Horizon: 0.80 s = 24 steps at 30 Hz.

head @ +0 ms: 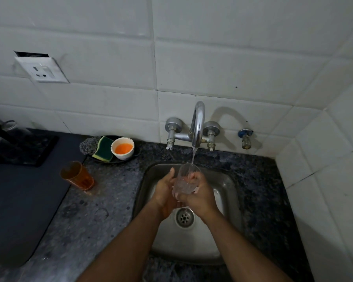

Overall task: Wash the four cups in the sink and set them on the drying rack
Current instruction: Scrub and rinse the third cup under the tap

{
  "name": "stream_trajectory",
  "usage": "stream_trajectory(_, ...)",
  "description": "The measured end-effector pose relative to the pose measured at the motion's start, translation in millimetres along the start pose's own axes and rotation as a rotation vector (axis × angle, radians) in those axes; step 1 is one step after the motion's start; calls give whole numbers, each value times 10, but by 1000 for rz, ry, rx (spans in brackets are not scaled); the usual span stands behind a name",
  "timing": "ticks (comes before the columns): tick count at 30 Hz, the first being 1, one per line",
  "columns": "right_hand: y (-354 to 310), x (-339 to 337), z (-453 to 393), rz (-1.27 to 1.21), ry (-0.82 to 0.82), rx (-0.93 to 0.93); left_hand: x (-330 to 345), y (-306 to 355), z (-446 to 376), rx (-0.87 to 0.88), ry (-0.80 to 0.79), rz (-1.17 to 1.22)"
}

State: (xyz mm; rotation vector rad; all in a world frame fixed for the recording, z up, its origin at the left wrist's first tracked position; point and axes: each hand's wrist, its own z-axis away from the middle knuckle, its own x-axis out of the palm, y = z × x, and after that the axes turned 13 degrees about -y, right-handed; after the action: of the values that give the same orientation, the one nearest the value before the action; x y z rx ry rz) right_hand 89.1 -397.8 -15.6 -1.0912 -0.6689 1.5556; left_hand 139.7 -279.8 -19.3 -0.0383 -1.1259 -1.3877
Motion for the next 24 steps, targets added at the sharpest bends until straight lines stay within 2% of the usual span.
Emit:
stream_trajectory(5, -92, -63, -29, 25, 16, -30, 7, 7, -7, 1, -10, -82)
stream_trajectory(7, -126, -102, -41, 46, 33, -42, -10, 36, -46, -30, 6, -186)
stream_trajectory(10, -135, -134, -65, 92, 42, -39, -69, 154, -175, -3, 204, -490)
stream_trajectory(14, -107, -153, -87, 146, 54, -35, -142, 503, -398, 222, 512, -884)
stream_trajectory(16, -112, -162, -73, 171, 39, -30, -101, 706, -439, 265, 566, -1201)
stream_trajectory(19, -102, -158, -49, 198, 8, -17, -9, 876, -464, 225, 582, -1638)
stream_trajectory(24, -120, -167, -34, 224, 1, -11, -42, 858, -506, 203, 651, -2094)
